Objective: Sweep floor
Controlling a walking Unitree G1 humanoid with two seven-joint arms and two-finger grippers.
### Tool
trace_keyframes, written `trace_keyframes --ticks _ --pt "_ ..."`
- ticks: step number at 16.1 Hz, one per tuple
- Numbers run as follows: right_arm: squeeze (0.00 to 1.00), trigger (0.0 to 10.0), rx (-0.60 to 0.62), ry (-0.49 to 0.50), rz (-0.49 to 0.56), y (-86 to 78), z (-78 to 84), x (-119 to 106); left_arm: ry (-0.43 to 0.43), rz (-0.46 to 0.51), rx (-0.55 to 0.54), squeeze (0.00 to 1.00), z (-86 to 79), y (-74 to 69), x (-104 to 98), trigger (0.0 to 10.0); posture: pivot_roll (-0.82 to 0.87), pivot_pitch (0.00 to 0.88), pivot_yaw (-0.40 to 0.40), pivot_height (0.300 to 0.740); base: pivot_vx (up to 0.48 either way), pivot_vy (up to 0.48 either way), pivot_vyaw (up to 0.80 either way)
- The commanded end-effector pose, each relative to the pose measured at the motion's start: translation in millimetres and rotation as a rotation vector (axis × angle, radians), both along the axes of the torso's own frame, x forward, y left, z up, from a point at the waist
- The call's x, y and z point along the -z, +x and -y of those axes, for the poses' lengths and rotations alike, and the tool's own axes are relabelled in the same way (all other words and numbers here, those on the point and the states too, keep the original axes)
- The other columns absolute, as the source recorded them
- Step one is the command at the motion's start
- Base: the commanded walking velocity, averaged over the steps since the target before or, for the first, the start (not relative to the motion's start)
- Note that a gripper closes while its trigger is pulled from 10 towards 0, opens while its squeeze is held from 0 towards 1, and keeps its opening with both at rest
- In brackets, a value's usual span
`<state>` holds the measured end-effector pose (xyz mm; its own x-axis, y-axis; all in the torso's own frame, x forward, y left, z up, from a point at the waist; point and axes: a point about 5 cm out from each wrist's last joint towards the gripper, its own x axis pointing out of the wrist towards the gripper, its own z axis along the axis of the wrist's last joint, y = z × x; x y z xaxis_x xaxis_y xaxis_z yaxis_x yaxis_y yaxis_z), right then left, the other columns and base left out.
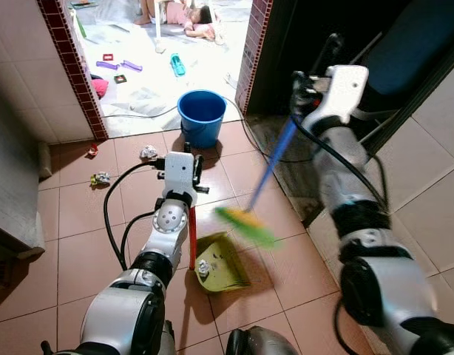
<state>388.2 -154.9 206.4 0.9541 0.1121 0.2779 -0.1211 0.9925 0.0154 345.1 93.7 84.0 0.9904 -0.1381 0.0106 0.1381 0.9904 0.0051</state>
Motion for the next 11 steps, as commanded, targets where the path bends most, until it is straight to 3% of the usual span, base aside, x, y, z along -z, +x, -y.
trace_keyframes --ticks 1,4,7,11 --pt "0.0 10.0 0.023 -0.022 0.051 -3.2 5.9 -7 -0.024 -0.053 -0.004 0.0 1.1 -2.2 8 10.0 -0.09 0.072 -0.093 0.74 0.0 0.0 0.0" --pt "0.0 10.0 -0.02 -0.095 0.053 -20.4 -1.7 12 -0.101 0.015 -0.032 0.0 -13.1 2.3 -6 10.0 -0.08 0.064 -0.093 0.74 0.0 0.0 0.0" --pt "0.0 10.0 0.051 -0.134 -0.027 -34.6 0.3 45 -0.103 0.145 -0.093 0.0 -36.9 2.5 -27 10.0 -0.05 0.052 -0.089 0.74 0.0 0.0 0.0" --pt "0.0 10.0 0.097 -0.139 -0.103 -41.5 -0.7 64 -0.101 0.258 -0.163 0.0 -65.7 -3.5 -52 10.0 -0.04 0.051 -0.085 0.74 0.0 0.0 0.0"
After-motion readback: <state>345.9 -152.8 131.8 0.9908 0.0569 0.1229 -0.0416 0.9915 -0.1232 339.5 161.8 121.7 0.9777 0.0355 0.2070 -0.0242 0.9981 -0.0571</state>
